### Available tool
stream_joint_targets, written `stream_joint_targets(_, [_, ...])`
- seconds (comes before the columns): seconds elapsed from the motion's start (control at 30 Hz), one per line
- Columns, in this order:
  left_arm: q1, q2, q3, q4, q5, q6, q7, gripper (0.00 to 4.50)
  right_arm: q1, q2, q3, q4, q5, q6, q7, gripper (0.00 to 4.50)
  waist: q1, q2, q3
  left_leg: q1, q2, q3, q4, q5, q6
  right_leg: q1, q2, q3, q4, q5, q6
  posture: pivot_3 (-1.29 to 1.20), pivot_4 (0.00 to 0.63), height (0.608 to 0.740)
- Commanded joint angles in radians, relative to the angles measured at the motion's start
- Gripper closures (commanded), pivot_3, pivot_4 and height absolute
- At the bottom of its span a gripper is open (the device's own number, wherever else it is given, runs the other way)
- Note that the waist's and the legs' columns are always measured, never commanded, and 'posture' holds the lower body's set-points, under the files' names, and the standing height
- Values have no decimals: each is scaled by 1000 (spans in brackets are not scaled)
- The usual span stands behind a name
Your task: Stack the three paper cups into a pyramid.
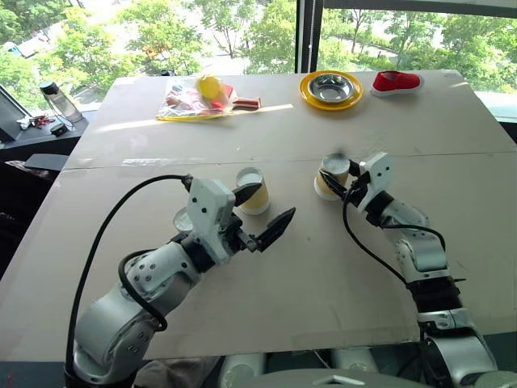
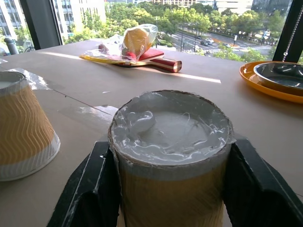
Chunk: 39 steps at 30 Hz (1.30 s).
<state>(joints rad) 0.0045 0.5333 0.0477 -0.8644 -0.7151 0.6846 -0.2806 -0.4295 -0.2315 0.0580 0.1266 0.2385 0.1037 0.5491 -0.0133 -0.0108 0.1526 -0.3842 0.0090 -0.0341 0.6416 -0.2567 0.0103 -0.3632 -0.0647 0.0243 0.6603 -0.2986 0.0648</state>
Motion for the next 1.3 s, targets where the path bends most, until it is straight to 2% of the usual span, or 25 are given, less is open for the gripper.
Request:
stream_joint_targets(0.03, [18, -3, 14, -56, 25, -10, 31, 0, -25, 1, 8, -8, 4, 10, 27, 2468, 0, 0, 0, 0, 0, 0, 0, 0, 0, 0, 0, 0, 0, 0, 0, 0, 150, 740])
stream_joint_targets(0.53, [-33, -6, 34, -47, 3, 23, 60, 0, 98, -44, -11, -213, 43, 153, 27, 2468, -1, 0, 0, 0, 0, 0, 0, 0, 0, 0, 0, 0, 0, 0, 0, 0, 150, 740])
stream_joint_targets(0.7, [-48, -5, 41, -28, -1, 33, 54, 0, 110, -42, -28, -226, 48, 142, 21, 11, -1, 0, 0, 0, 0, 0, 0, 0, 0, 0, 0, 0, 0, 0, 0, 0, 150, 740])
stream_joint_targets(0.87, [-44, -25, 34, -16, 11, 29, 71, 0, 122, -50, -63, -262, 75, 129, 18, 11, 0, 0, 0, 0, 0, 0, 0, 0, 0, 0, 0, 0, 0, 0, 0, 0, 150, 740])
stream_joint_targets(1.03, [-33, -106, -32, 40, 177, -30, 174, 0, 224, -114, -134, -425, 196, 127, 114, 11, 5, 0, 0, -1, 0, -1, 0, 0, 0, 0, 0, -1, -1, 0, 0, 0, 150, 740])
stream_joint_targets(1.3, [-62, -195, -135, 228, 401, -177, 196, 0, 426, -241, -225, -622, 379, 154, 244, 11, 1, -1, 1, -1, -1, -1, 0, 0, 1, 0, 0, 0, -1, 0, 0, 0, 150, 740])
